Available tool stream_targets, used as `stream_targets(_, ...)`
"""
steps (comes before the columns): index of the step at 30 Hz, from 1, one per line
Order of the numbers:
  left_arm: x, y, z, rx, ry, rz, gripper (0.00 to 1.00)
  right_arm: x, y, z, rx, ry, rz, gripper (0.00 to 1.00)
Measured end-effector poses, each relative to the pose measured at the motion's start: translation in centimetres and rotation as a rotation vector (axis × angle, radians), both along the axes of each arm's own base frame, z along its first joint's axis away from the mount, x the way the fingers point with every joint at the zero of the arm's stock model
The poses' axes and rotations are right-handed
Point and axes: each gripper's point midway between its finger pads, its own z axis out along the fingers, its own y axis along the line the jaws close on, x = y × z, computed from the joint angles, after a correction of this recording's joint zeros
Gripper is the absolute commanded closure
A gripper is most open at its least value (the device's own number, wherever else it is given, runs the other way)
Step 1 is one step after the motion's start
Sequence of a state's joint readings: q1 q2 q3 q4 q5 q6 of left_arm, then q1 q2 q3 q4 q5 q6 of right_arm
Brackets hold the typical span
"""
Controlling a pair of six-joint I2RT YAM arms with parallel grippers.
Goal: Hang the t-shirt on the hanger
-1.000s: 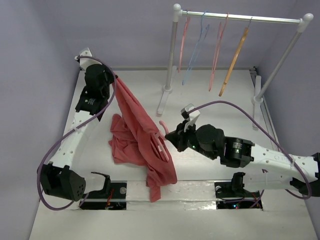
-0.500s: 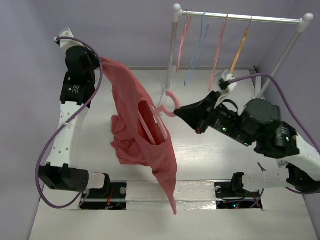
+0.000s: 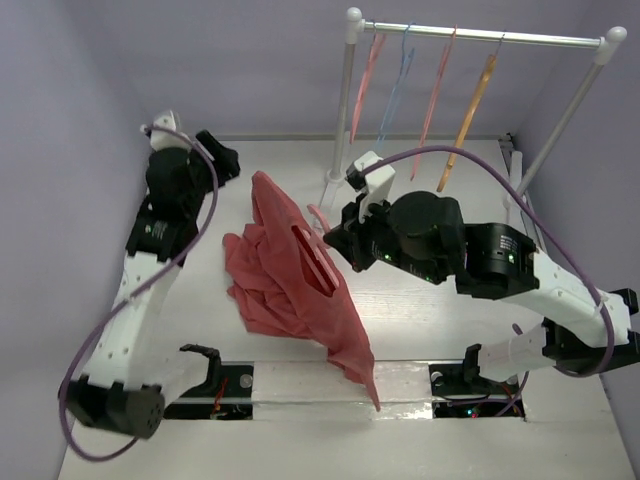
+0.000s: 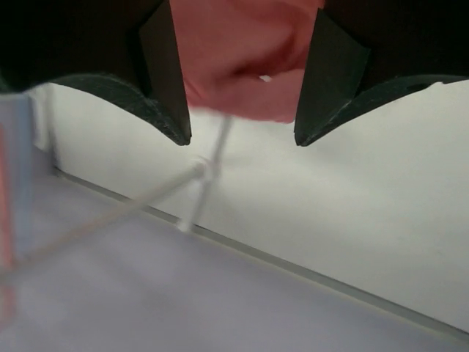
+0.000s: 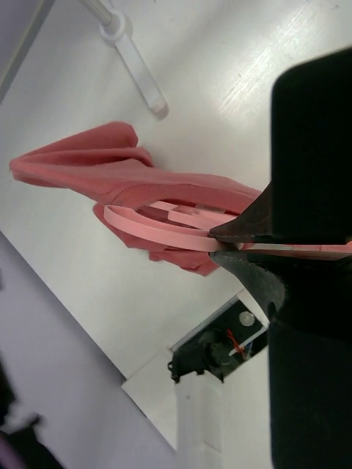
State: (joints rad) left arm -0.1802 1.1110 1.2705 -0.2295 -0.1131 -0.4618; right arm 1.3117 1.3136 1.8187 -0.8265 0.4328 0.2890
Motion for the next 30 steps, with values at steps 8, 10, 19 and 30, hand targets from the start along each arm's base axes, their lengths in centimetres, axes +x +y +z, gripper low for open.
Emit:
stream_targets(8,-11.3,-8.8,0.8,-0.249,-0.162,-0.354,0.38,2.7,-0.3,1.9,-0.001,0.0,-0.051,1.0)
stream_targets(10,-11.5,-9.4,1.3,-0.288,-0.181,-0.374,0.39,2.6,-0.4,1.6,-0.013,0.005,-0.048,1.0)
stream_targets(19,-14.7,-16.6,-3.4,-0.463,-0.057,-0.601,0.41,2.4,-2.1,0.9,-0.034,0.008,-0.067,1.0)
stream_targets(30,-14.7,-18.7,-3.2,-0.666,-0.053,-0.614,0.4,2.6,-1.5,-1.7,-0.076,0.022,-0.068,1.0)
